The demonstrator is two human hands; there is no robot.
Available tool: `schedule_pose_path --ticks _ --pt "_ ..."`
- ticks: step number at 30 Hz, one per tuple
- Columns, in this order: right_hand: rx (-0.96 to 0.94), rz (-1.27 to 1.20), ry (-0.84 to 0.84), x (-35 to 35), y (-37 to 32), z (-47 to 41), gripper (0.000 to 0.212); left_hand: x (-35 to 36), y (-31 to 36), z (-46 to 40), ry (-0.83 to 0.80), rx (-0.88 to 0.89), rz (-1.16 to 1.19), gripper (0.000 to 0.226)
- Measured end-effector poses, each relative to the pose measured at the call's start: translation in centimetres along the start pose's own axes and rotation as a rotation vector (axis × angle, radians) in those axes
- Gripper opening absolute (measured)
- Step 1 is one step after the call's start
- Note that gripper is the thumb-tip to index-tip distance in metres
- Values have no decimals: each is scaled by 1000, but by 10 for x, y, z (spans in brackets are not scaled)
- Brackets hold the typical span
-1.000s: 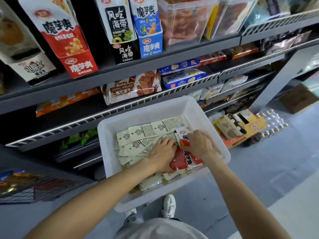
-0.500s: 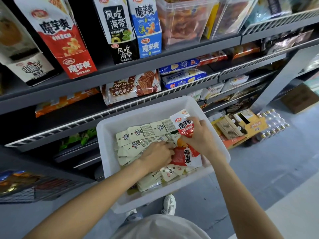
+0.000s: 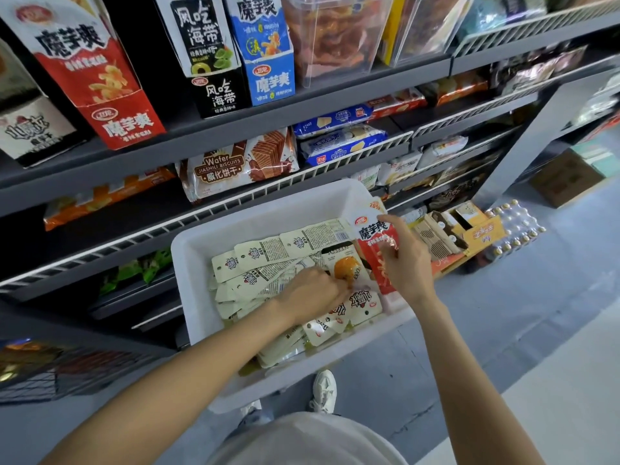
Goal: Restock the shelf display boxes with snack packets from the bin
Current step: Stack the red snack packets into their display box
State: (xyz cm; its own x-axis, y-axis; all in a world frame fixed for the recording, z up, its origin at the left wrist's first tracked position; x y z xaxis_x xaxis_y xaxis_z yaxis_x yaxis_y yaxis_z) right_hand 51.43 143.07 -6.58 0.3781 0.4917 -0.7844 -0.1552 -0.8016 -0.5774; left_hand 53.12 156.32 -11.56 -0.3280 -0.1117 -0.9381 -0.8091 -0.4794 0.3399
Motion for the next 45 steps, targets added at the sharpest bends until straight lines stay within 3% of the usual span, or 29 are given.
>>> schedule_pose_path --ticks 4,7,11,14,16,22,27,33,35,39,41,45 --pt "43 -219 84 -19 -7 -1 43 -28 -32 19 157 -346 358 36" --pt "91 -336 2 -12 -21 -3 50 -47 -62 46 312 -610 676 28" --pt "290 -745 -180 19 -43 -7 52 -69 -104 79 497 -818 1031 18" --pt "286 -795 -232 37 -70 -24 34 -77 -128 101 577 -940 1408 13" --pt "277 -829 -275 49 -88 -37 27 -92 -135 113 618 -916 1557 12" --pt "8 -901 -241 41 -176 -88 4 -212 -161 156 1031 -706 1324 29" --pt "-181 -960 -153 22 -239 -130 9 -308 -176 164 1224 -521 1145 29" --pt "-184 -1165 -151 19 -283 -157 60 -340 -203 151 1272 -474 1037 35" --pt "-170 -1199 -114 16 -288 -161 66 -338 -209 148 1253 -483 926 34" --pt "-219 -1251 -2 8 -295 -165 47 -324 -212 141 1158 -537 565 26" --pt "-214 -1294 28 7 -296 -168 47 -316 -211 143 1144 -590 374 28" --pt "-257 -1364 16 8 -306 -173 27 -307 -214 154 1141 -713 182 33"
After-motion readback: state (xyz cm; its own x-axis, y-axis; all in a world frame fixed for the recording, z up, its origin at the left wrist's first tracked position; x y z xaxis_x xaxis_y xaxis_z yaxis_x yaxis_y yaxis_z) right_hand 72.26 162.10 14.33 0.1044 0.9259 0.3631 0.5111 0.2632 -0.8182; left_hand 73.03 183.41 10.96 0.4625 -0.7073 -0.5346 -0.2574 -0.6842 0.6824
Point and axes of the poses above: each hand's wrist, its own z-axis away from the middle knuckle, its own x-axis out of the palm, y = z × x, the point moved 8 cm from there along -z, towards the middle knuckle, and after that the axes turned 6 degrees about -x, right-handed, at the moved point
